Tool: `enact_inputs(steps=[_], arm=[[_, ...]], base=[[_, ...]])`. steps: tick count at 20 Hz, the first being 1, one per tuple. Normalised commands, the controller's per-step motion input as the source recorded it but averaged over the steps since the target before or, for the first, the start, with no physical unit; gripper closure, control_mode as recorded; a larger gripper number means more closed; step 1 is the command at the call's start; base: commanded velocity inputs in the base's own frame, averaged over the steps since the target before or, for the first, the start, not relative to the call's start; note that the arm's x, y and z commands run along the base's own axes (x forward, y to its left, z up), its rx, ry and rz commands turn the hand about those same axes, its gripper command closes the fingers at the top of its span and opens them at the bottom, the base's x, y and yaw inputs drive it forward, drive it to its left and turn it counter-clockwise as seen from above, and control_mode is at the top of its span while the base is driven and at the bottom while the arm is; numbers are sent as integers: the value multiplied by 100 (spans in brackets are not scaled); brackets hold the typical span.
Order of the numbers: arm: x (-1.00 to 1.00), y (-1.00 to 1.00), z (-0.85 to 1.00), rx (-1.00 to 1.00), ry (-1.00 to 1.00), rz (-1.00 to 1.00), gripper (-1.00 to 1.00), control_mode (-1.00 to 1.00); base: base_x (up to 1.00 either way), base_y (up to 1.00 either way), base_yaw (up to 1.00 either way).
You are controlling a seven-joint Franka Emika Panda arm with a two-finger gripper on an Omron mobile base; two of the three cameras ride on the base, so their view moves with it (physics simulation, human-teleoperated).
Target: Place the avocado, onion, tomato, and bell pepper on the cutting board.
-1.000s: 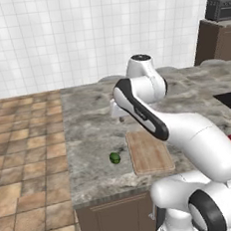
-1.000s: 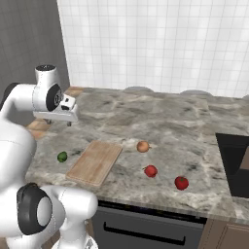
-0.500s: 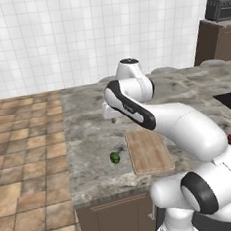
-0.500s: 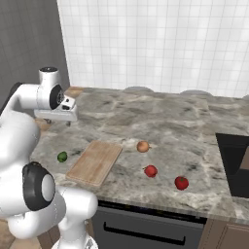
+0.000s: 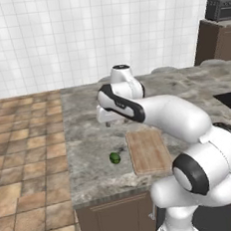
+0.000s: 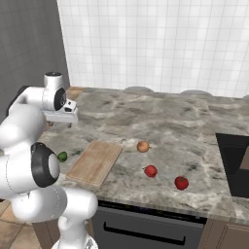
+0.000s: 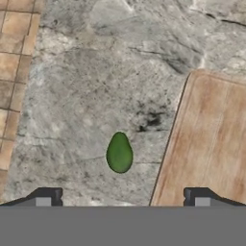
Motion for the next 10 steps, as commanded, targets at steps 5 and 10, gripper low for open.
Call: enact_inputs(steps=[5,10], arm=[[1,1,-4,0,1,2,-100,-100],[0,2,-18,0,10,5,-100,-100]], base=[[0,0,0],[0,0,0]])
